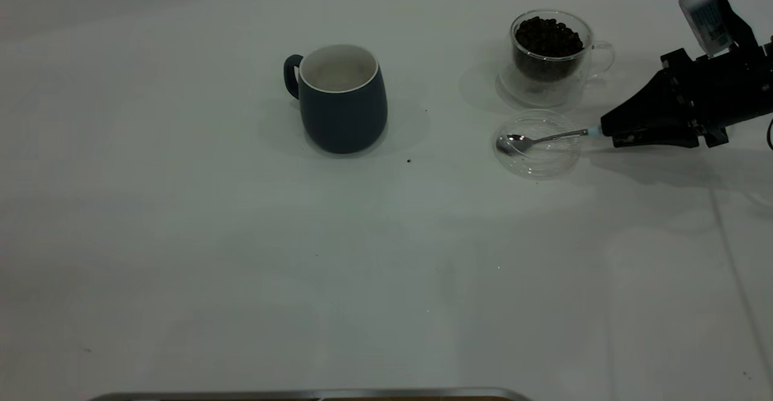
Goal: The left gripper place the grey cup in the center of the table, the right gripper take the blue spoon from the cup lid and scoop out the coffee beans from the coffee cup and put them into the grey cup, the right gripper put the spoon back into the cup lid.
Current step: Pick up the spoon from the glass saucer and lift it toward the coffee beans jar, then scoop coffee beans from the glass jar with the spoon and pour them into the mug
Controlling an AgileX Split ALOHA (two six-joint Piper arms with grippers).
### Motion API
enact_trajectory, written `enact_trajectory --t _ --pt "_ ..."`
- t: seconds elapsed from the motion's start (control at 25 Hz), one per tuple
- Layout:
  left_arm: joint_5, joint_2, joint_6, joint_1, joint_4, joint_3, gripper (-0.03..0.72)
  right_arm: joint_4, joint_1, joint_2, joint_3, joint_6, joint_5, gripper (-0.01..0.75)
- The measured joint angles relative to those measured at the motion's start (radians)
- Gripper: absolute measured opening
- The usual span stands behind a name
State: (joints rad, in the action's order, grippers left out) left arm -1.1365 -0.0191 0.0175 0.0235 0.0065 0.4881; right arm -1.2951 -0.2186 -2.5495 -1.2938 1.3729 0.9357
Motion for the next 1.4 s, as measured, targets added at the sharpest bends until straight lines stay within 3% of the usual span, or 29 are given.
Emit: enact_trajectory --t 0.12,0.6,0.92,1.12,1.4 --pt "0.000 0.000 0.000 0.000 0.000 0.000 0.508 0.009 0.000 0.001 -0.001 0.000 0.050 0.103" --pt "0.000 0.000 0.000 0.000 0.000 0.000 0.508 0.112 -0.026 0.088 -0.002 -0.011 0.084 0.101" --pt "0.000 0.000 0.000 0.000 0.000 0.000 0.508 0.107 -0.021 0.222 -0.002 -0.035 0.176 0.101" --pt "0.000 0.000 -0.002 0.000 0.000 0.000 0.508 -0.014 -0.018 0.250 -0.005 -0.126 0.143 0.101" --pt "0.000 0.000 -0.002 0.000 0.000 0.000 0.508 -0.022 -0.010 0.244 -0.068 -0.292 0.026 0.101"
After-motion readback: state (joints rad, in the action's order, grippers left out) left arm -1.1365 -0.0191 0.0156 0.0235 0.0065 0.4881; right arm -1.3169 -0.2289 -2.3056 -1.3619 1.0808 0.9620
